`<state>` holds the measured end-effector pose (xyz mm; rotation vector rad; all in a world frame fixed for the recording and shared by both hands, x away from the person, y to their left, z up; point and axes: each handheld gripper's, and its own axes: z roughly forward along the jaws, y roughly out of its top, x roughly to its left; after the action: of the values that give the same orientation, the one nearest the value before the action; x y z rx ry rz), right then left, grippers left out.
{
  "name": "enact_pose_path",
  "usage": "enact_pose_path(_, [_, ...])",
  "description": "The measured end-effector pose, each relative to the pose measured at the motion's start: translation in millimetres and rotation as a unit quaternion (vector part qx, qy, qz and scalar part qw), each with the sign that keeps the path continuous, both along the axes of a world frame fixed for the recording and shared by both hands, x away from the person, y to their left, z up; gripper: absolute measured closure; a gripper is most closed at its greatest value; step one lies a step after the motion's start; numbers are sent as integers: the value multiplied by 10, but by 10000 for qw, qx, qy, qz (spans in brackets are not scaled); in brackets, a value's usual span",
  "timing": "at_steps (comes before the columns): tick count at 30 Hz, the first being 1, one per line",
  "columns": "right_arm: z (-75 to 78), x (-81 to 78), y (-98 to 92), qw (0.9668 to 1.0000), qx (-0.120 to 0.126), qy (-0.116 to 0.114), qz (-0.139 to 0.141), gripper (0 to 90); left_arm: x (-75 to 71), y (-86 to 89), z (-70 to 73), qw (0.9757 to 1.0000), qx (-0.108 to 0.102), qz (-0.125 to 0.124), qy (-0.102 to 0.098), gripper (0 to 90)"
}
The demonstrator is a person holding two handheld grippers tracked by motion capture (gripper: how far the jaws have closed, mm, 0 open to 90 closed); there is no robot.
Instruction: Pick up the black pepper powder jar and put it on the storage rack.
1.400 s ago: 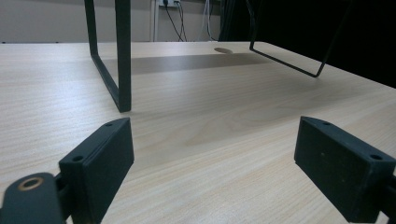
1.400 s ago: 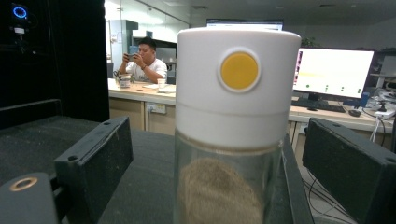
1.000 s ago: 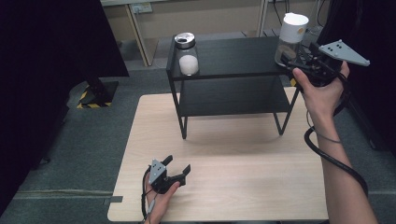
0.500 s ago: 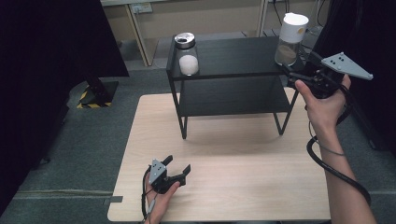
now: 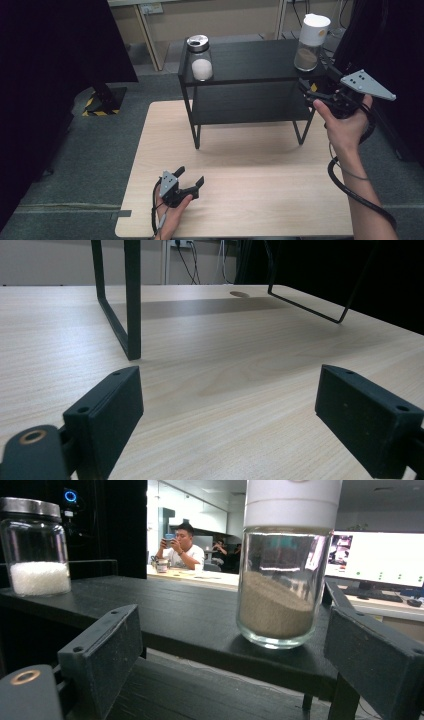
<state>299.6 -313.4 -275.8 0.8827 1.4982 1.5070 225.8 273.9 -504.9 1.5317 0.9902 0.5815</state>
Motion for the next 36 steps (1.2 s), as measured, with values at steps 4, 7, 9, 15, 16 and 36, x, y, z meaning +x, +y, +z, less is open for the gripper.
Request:
enact_pose_path(4, [-58, -28, -6, 10000, -2, 12, 12, 89, -1, 0, 0, 10000, 5, 0, -4, 112])
enact_pose_path(7, [-108, -49, -13, 10000, 8, 38, 35, 89, -1, 0, -1, 10000, -1, 2, -2, 112])
enact_pose_path(9, [-143, -68, -16, 10000, -1, 44, 45, 90, 0, -1, 0, 10000, -1, 3, 1, 112])
enact_pose_path(15, [-261, -123, -25, 9999, -22, 82, 93, 94, -2, -1, -3, 10000, -2, 5, -9, 112])
enact_pose_path(16, [-281, -131, -25, 9999, -15, 95, 100, 95, -3, -1, -3, 10000, -1, 5, -10, 112])
enact_pose_path(36, [-699, -242, -74, 9992, 85, 206, 319, 104, -5, -4, 0, 10000, 20, 8, -13, 112])
